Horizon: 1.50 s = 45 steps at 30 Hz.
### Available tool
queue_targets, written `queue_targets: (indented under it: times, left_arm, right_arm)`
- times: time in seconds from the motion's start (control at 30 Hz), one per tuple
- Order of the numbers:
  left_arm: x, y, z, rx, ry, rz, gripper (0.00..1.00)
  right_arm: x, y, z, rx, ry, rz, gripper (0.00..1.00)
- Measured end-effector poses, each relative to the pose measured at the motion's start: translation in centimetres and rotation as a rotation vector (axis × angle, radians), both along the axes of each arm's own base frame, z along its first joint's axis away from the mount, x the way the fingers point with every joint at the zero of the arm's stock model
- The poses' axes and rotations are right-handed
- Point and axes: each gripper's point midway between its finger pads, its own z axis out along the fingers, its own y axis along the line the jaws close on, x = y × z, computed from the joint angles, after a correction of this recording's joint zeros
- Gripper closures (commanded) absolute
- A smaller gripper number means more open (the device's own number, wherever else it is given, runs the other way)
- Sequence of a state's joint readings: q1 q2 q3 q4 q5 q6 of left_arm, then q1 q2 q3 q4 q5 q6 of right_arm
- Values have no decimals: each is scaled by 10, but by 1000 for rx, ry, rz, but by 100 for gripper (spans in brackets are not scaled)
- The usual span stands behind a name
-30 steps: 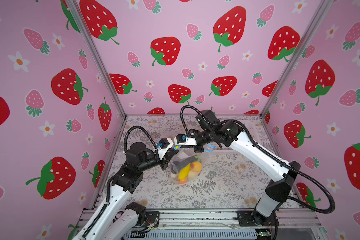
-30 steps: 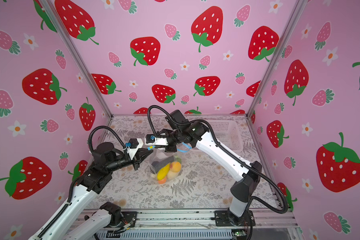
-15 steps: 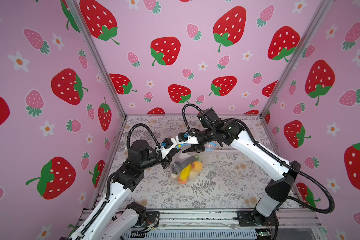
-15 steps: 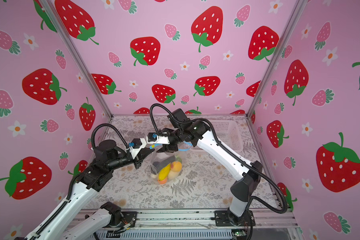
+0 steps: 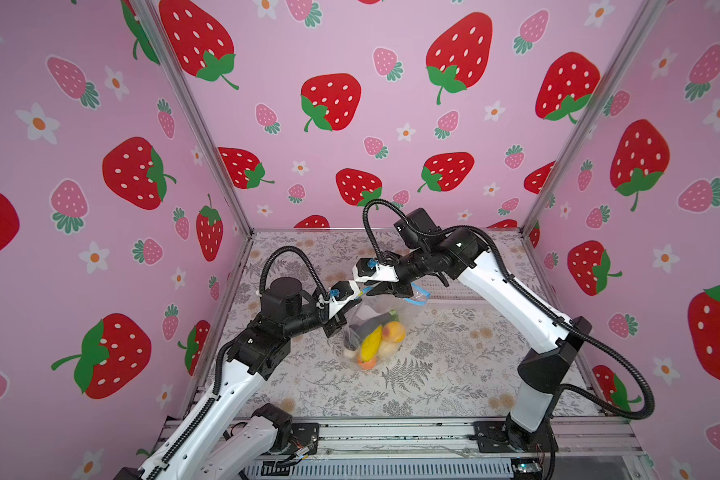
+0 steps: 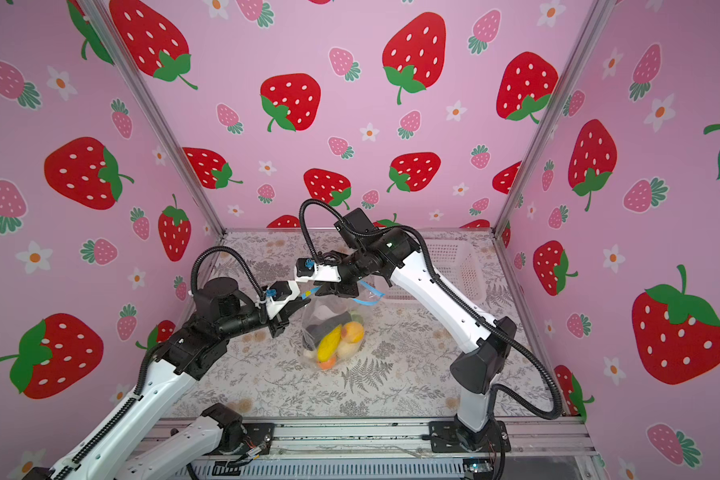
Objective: Place the food in the zip-top bag and seal the zipper
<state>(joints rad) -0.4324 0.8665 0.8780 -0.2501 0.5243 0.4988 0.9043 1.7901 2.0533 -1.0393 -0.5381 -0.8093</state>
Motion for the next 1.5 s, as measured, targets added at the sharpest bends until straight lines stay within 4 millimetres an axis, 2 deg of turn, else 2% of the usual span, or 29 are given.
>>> queue_targets:
  times: [0.2,0.43,0.57,0.6,0.67,0.77,0.93,1.0,1.1,1.17,1.33,1.4,1.5]
  left_arm:
    - [2,2,0,6,-6,19,100]
    - [2,2,0,5,-1,18,100]
    - [2,2,-1,6,0,25,100]
    - [2,2,0,6,-1,27,99]
    - [2,3,0,7,-3,31,89]
    - [2,4,2,5,-9,37,86]
    - [1,5,5,3,-25,42,92]
    - [1,5,6,5,-26,40,100]
    - [3,4,7,4,-21,40,100]
    - [3,4,7,4,-20,41,100]
    - [3,4,9,2,-26,40,100]
    - [1,5,11,-1,-33,41,100]
    - [0,5,13,-5,-41,41,100]
  right_arm:
    - [-15,-8,5,5,-4,12,75]
    - [-12,-7,-8,-9,12,-13,83]
    - [-8,-6,-7,-7,4,-32,89]
    - [-7,-6,-7,-6,1,-37,91]
    - [-5,-5,-6,-5,-4,-46,95]
    - [-2,-4,-5,-1,-16,-57,100]
    - [2,-3,-3,6,-35,-68,100]
    - [3,-2,-3,7,-39,-70,100]
    - [4,-3,-3,6,-42,-74,100]
    - [5,-3,-3,7,-44,-75,86]
    - [2,2,2,39,-40,-51,64]
    - [0,5,6,60,-38,-37,60]
    - [-3,8,10,87,-30,-18,61]
